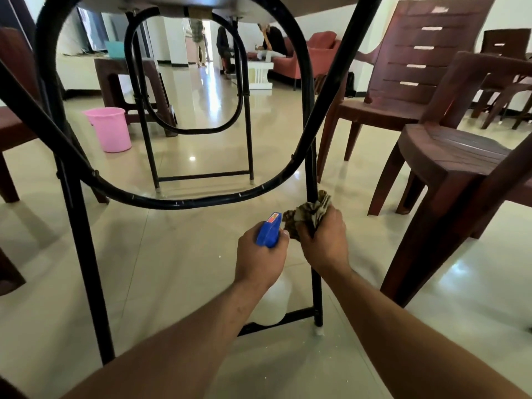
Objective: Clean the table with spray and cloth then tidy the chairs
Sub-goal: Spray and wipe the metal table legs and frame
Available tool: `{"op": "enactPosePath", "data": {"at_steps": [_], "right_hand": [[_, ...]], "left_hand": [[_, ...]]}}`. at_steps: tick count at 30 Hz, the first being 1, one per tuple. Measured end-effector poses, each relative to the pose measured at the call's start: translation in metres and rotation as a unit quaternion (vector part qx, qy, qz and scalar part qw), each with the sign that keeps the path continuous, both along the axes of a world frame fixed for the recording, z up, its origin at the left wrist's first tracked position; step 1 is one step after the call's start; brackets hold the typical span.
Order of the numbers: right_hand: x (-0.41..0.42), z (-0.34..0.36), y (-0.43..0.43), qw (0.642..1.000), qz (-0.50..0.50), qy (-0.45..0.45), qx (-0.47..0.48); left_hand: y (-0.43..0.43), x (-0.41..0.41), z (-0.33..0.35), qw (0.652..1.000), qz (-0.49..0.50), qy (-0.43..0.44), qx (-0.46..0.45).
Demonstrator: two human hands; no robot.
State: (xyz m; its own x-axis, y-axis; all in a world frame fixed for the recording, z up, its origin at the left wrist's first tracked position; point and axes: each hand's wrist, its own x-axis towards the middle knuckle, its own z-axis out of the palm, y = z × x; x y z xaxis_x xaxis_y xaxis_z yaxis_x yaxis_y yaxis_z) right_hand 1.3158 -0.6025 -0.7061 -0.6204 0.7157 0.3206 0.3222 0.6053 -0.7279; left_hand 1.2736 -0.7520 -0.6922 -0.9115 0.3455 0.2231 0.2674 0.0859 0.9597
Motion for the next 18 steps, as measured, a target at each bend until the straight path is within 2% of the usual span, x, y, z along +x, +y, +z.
{"op": "enactPosePath", "data": {"at_steps": [2,5,6,8,11,13,14,16,18], "right_hand": [[0.006,-0.032,0.001,0.999,-0.005,-0.019,-0.036],[0.039,-0.079,-0.007,0.982,-0.001,-0.141,-0.122],[0.050,-0.084,-0.012,0.975,0.017,-0.154,-0.159],[0.059,-0.084,-0.016,0.975,0.051,-0.129,-0.172],[0.057,-0.082,-0.020,0.985,0.062,0.006,-0.162],[0.063,-0.091,-0.024,0.979,0.070,0.040,-0.186],[0.067,-0.102,-0.022,0.975,0.071,0.015,-0.208],[0.078,-0.111,-0.013,0.964,0.063,-0.130,-0.222],[0.090,-0.115,-0.004,0.937,0.078,-0.275,-0.199]], "left_hand": [[-0.001,-0.001,-0.007,1.000,-0.002,-0.002,-0.008],[0.000,0.000,-0.020,1.000,-0.003,-0.014,-0.025],[0.001,0.000,-0.024,0.999,-0.008,-0.019,-0.035],[0.001,-0.001,-0.030,0.998,-0.018,-0.023,-0.051],[0.003,0.001,-0.047,0.997,-0.019,-0.026,-0.070],[0.002,0.004,-0.056,0.996,-0.028,-0.026,-0.079],[0.002,0.006,-0.060,0.996,-0.030,-0.027,-0.082],[0.002,0.007,-0.063,0.995,-0.031,-0.033,-0.089],[0.001,0.008,-0.062,0.995,-0.030,-0.038,-0.091]]}}
